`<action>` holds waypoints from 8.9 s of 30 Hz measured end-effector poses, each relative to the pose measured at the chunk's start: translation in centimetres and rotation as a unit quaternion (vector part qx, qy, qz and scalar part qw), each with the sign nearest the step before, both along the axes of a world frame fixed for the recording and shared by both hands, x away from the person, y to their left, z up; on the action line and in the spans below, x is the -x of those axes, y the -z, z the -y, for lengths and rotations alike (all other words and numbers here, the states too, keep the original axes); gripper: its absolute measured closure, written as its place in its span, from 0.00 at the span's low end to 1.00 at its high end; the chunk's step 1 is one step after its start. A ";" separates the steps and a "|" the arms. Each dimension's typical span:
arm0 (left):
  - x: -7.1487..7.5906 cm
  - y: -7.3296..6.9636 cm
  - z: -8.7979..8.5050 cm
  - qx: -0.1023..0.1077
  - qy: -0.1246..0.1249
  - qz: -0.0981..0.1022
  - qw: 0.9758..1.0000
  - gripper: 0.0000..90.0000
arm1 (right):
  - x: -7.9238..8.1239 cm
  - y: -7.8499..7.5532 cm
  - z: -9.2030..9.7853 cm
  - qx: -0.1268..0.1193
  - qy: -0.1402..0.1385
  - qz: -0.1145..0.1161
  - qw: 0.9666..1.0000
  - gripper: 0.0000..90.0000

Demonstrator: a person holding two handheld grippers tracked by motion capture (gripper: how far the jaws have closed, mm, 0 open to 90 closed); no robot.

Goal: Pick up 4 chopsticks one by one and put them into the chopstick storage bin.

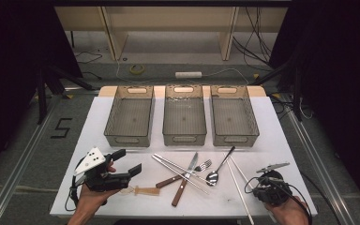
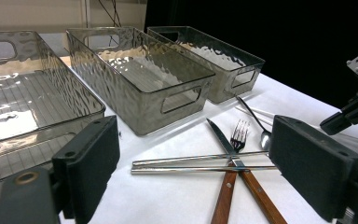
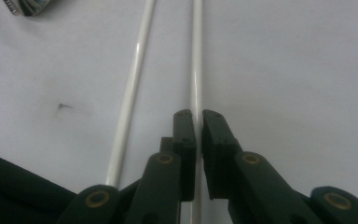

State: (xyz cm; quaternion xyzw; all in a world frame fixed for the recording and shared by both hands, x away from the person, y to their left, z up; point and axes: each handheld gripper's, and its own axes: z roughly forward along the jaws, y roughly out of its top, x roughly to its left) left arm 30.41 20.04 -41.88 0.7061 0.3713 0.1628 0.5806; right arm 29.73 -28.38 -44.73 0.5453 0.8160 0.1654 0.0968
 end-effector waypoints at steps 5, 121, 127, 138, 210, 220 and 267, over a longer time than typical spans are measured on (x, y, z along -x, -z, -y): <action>0.0 0.0 0.0 0.000 0.000 0.000 1.000 0.17 | 0.3 -0.5 0.7 -0.004 0.000 0.003 1.000 0.95; -2.7 1.2 10.4 -0.368 0.249 -0.049 0.894 0.94 | -2.1 -7.1 -11.5 -0.156 -0.268 0.149 0.939 0.49; -3.3 0.7 9.6 -0.350 0.211 -0.060 0.911 0.94 | -1.6 -7.4 -10.7 -0.162 -0.234 0.176 0.942 0.43; -4.5 -0.5 7.4 -0.304 0.136 -0.079 0.939 0.94 | -0.9 -5.2 -8.3 -0.153 -0.166 0.190 0.955 0.38; -17.8 -2.7 -2.4 -0.212 -0.125 -0.135 0.960 0.94 | 2.5 -2.8 -3.7 -0.174 -0.116 0.206 0.956 0.34; -19.3 -1.6 -2.5 -0.219 -0.131 -0.139 0.957 0.94 | 2.5 -2.7 -3.6 -0.175 -0.115 0.204 0.956 0.33; -10.7 -2.3 -0.4 -0.119 -0.036 -0.100 0.987 0.32 | 1.6 -2.0 -2.8 -0.065 -0.052 0.102 0.991 0.41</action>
